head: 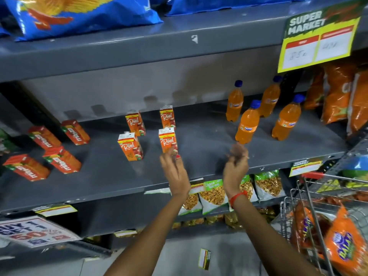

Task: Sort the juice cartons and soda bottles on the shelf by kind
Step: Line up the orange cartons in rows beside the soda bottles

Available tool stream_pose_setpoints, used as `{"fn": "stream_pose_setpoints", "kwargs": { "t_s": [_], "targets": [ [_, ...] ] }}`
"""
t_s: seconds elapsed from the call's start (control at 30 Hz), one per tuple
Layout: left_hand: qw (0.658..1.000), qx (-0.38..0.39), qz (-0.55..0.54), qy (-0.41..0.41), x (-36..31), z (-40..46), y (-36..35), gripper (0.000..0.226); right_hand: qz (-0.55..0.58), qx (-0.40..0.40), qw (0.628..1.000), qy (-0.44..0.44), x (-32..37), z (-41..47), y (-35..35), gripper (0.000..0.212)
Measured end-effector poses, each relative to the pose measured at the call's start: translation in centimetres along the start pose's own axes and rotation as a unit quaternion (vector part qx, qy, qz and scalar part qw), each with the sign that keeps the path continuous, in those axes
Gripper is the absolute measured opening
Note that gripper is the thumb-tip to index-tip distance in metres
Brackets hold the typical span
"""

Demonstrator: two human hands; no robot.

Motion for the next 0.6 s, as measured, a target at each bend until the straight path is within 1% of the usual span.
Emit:
{"fn": "stream_pose_setpoints", "kwargs": {
  "t_s": [0.07, 0.1, 0.13, 0.2, 0.27, 0.3, 0.33, 0.43, 0.5, 0.6],
  "targets": [
    [0.995, 0.098, -0.016, -0.011, -1.6, -2.1, -4.8, 0.027, -0.017, -0.057, 0.998, 0.025, 1.0, 3.3, 2.9, 0.048],
    [0.989, 0.147, -0.026, -0.008, -2.2, -3.0, -7.2, 0.026, -0.036, -0.062, 0.997, 0.024, 1.1, 4.7, 3.5, 0.048],
    [0.98, 0.195, -0.04, 0.016, -2.5, -3.9, -10.1, 0.028, -0.057, -0.051, 0.997, 0.018, 1.1, 6.1, 3.8, 0.05],
    [0.956, 0.264, -0.055, 0.119, -2.0, -5.1, -15.0, 0.036, -0.109, 0.018, 0.994, 0.006, 0.8, 7.6, 2.7, 0.056],
    [0.924, 0.296, -0.069, 0.231, -1.9, -6.0, -18.6, 0.046, -0.138, 0.099, 0.985, 0.001, 0.6, 8.1, 1.2, 0.06],
    [0.91, 0.308, -0.082, 0.266, -2.1, -6.5, -20.1, 0.049, -0.129, 0.13, 0.983, -0.001, 0.7, 8.2, 0.7, 0.059],
    [0.9, 0.317, -0.096, 0.283, -2.5, -6.6, -21.0, 0.052, -0.114, 0.155, 0.981, 0.002, 1.0, 8.0, 0.1, 0.056],
    [0.878, 0.355, -0.135, 0.292, -3.6, -7.1, -22.9, 0.058, -0.098, 0.178, 0.979, 0.013, 1.3, 8.3, -0.2, 0.052],
    [0.872, 0.365, -0.14, 0.295, -3.6, -7.4, -23.3, 0.061, -0.106, 0.178, 0.978, 0.001, 0.8, 8.9, 0.0, 0.055],
    [0.872, 0.361, -0.136, 0.302, -3.5, -7.7, -22.8, 0.06, -0.119, 0.198, 0.973, 0.001, 0.7, 9.4, -0.2, 0.06]
  ]
}}
Point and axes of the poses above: each hand's wrist, its own z-axis towards the middle knuckle, its own y-axis out of the back of the hand, x = y × z, the point moved 10 cm from there along z, towards the middle knuckle, and after that the axes turned 11 degrees about -x, right-handed, at the moved point
